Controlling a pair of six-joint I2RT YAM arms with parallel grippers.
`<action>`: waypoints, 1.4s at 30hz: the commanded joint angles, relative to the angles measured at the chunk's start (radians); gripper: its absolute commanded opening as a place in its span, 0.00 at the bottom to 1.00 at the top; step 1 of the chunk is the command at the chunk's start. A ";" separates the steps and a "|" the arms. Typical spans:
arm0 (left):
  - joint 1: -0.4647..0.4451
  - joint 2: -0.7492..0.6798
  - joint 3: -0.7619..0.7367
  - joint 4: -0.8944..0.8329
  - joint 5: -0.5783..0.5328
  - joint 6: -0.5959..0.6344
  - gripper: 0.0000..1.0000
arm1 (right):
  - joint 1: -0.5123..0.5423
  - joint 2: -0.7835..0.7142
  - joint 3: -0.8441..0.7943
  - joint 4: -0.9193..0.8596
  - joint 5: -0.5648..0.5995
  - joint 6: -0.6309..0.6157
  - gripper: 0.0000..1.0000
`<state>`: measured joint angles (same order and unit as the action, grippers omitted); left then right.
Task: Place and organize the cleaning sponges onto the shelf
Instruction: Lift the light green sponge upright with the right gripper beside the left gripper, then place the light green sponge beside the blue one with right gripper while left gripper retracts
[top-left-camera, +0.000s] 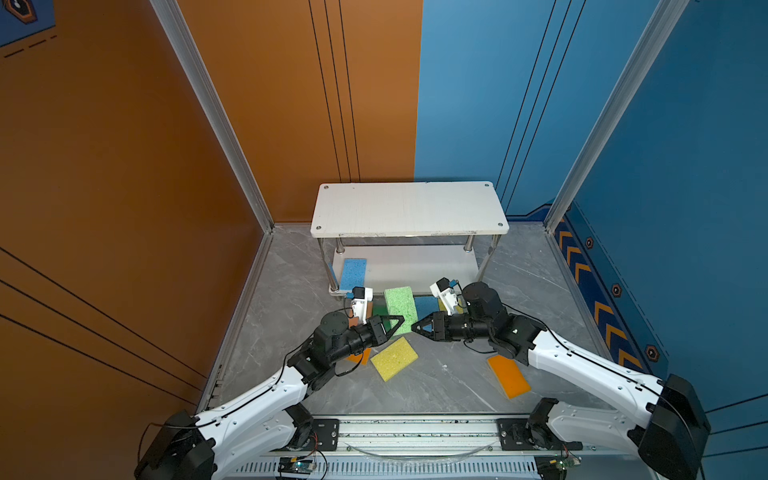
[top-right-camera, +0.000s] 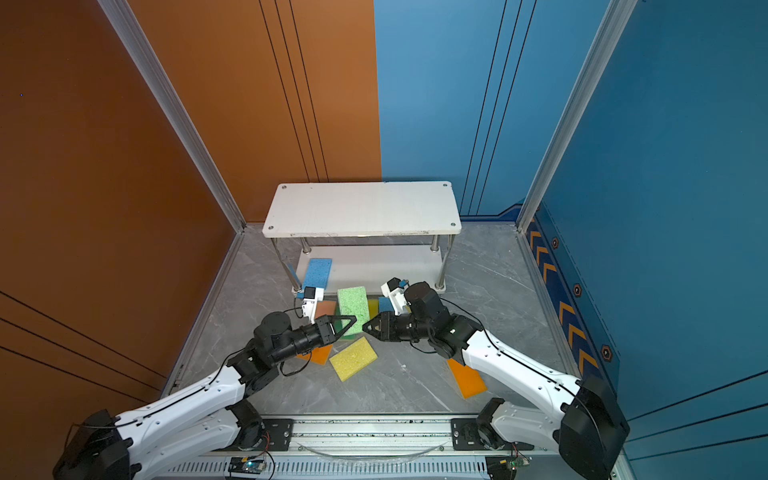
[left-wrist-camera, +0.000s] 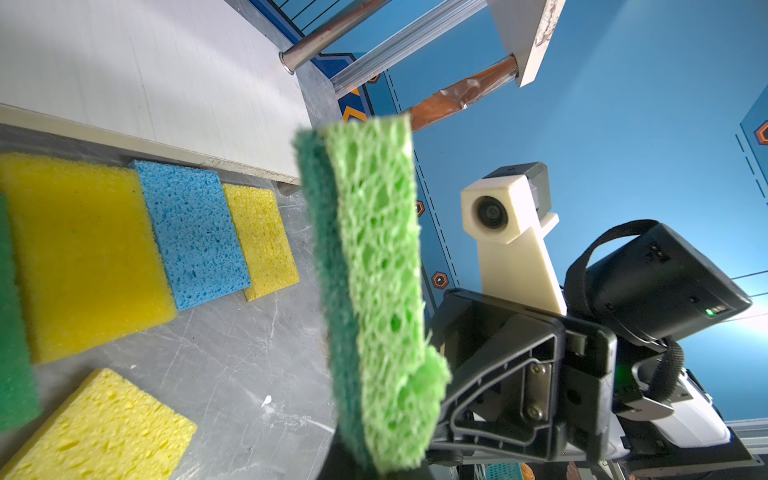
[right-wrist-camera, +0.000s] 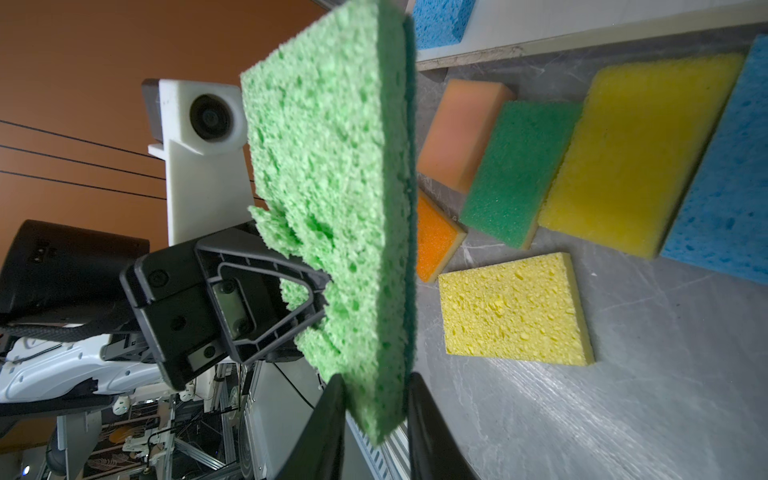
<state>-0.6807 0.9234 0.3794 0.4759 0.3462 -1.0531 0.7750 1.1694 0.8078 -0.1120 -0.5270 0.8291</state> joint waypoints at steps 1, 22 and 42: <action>0.007 -0.013 -0.017 0.015 0.021 0.002 0.00 | 0.012 0.012 -0.001 0.011 0.013 0.002 0.20; 0.087 -0.090 -0.035 -0.058 0.044 -0.013 0.52 | 0.011 -0.010 -0.005 -0.013 0.158 -0.004 0.05; 0.393 -0.567 0.072 -0.899 -0.014 0.183 0.73 | -0.100 0.498 0.383 0.015 0.140 -0.024 0.05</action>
<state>-0.3153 0.3653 0.4377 -0.3168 0.3149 -0.9096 0.7017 1.5978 1.1217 -0.1101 -0.3676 0.8093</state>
